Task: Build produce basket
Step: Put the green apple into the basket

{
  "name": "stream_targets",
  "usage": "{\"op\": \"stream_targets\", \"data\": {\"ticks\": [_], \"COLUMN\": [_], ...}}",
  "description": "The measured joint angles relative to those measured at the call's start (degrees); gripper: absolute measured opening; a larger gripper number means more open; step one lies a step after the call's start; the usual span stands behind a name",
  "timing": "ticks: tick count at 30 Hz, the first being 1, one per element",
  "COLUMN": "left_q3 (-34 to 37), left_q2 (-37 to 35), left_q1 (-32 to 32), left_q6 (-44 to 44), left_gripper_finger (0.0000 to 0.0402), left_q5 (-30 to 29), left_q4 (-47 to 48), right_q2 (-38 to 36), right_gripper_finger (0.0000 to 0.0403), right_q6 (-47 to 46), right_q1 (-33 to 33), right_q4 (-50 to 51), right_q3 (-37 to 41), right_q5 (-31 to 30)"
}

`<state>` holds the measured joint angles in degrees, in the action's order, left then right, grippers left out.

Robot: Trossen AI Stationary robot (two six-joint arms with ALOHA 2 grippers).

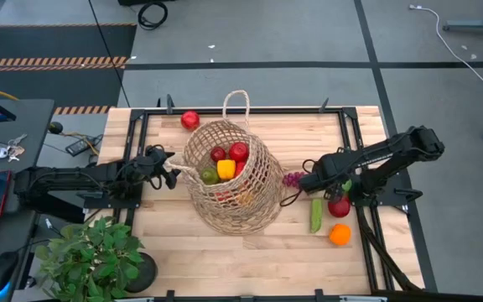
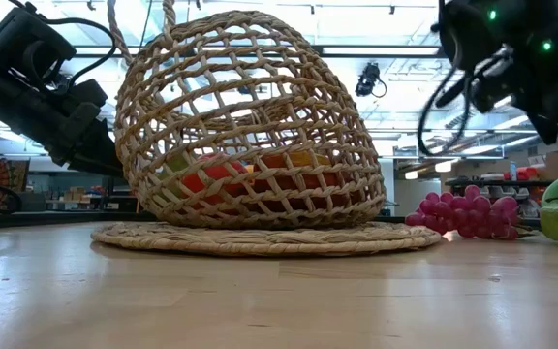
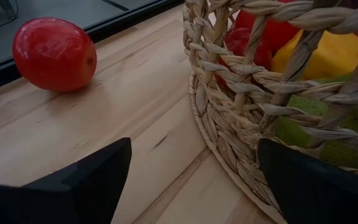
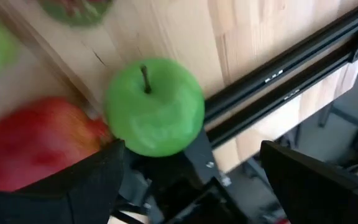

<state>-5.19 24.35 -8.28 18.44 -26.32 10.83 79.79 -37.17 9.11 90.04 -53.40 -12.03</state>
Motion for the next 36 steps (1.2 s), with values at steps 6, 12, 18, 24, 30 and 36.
{"op": "stream_targets", "data": {"ticks": [6, 12, 18, 24, 30, 36], "left_q3": [0.0, 0.0, 0.0, 0.0, 0.0, 0.0], "left_q2": [0.0, 0.0, 0.0, 0.0, 0.0, 0.0], "left_q1": [0.0, 0.0, 0.0, 0.0, 0.0, 0.0], "left_q6": [0.0, 0.0, 0.0, 0.0, 0.0, 0.0], "left_gripper_finger": [0.0357, 0.0357, 0.0357, 0.0357, 0.0357, 0.0357], "left_q5": [0.0, 0.0, 0.0, 0.0, 0.0, 0.0], "left_q4": [0.0, 0.0, 0.0, 0.0, 0.0, 0.0], "right_q2": [0.1, 0.1, 0.1, 0.2, 0.2, 0.1], "right_gripper_finger": [0.0374, 0.0374, 0.0374, 0.0374, 0.0375, 0.0375], "right_q6": [9.1, 10.2, 11.7, 14.9, 16.0, 16.3], "right_q1": [-1.5, -1.5, -2.4, -3.0, -3.0, -3.6], "right_q4": [0.0, -0.1, -4.0, -11.2, -18.1, -19.8], "right_q3": [3.6, 5.6, 10.7, 12.8, 12.8, 12.7], "right_q5": [1.3, 4.5, 4.4, 3.8, 2.4, 2.4]}}
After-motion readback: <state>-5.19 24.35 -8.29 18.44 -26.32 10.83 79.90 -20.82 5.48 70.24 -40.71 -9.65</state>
